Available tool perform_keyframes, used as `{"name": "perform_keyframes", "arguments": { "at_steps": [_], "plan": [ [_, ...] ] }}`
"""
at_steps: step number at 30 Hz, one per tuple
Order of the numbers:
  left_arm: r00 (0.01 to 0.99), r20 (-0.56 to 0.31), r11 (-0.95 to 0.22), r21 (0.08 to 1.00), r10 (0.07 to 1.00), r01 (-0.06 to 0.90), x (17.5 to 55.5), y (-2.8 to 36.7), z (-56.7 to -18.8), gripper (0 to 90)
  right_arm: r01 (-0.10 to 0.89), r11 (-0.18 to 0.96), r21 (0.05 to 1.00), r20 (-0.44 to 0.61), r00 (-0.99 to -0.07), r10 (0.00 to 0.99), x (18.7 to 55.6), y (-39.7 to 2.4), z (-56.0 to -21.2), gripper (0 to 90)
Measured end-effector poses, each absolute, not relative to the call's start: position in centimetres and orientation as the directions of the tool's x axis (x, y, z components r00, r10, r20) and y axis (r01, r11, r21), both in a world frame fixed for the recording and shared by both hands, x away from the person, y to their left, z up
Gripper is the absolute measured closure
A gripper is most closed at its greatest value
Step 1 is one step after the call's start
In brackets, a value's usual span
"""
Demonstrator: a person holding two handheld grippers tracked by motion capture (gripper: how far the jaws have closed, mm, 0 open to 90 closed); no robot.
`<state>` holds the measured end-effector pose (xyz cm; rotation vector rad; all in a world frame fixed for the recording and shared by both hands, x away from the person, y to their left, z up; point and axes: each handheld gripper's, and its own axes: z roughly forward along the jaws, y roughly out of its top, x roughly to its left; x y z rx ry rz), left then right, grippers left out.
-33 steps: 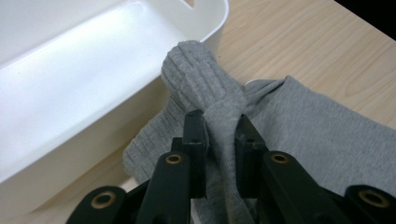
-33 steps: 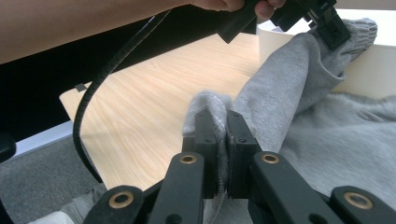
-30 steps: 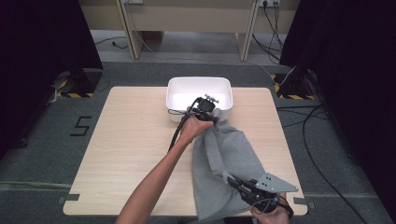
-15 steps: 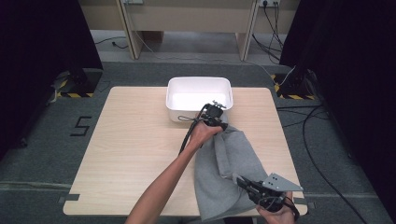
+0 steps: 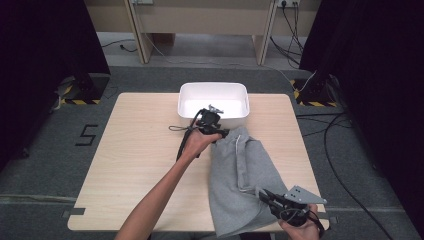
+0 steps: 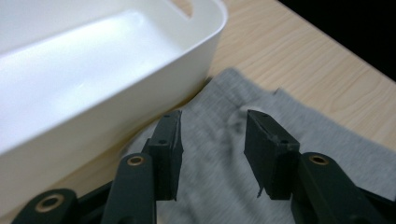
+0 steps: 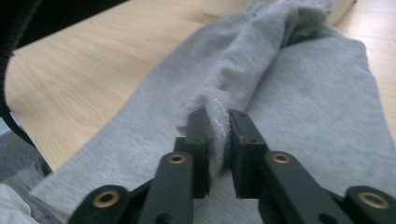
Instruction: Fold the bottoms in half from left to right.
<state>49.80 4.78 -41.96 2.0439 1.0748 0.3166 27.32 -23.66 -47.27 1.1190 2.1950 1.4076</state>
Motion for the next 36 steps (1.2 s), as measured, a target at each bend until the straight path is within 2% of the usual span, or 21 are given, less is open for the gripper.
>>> {"name": "perform_keyframes", "arguments": {
  "at_steps": [5, 11, 18, 30, 36],
  "plan": [
    [0.585, -0.192, -0.276, 0.739, 0.788, 0.615, 48.5, 7.4, -44.0, 53.3, 0.471, 0.213, 0.856, 0.155, -0.627, 0.764, 27.3, -24.8, -47.6, 70.4],
    [0.579, -0.19, -0.274, 0.738, 0.793, 0.617, 46.3, 8.9, -46.4, 50.5, 0.484, 0.204, 0.851, 0.168, -0.619, 0.767, 27.2, -25.4, -47.1, 60.2],
    [0.577, -0.197, -0.267, 0.739, 0.793, 0.618, 44.4, 9.0, -48.5, 47.7, 0.476, 0.235, 0.847, 0.134, -0.619, 0.774, 27.8, -24.9, -46.4, 56.1],
    [0.583, -0.196, -0.276, 0.735, 0.789, 0.62, 42.8, 8.2, -49.7, 45.8, 0.499, 0.339, 0.798, 0.106, -0.669, 0.735, 30.1, -21.1, -47.2, 49.6],
    [0.601, -0.132, -0.339, 0.722, 0.789, 0.603, 42.5, 7.2, -50.5, 44.5, 0.509, 0.429, 0.746, 0.054, -0.688, 0.723, 31.0, -19.3, -48.4, 49.0]
  ]
}}
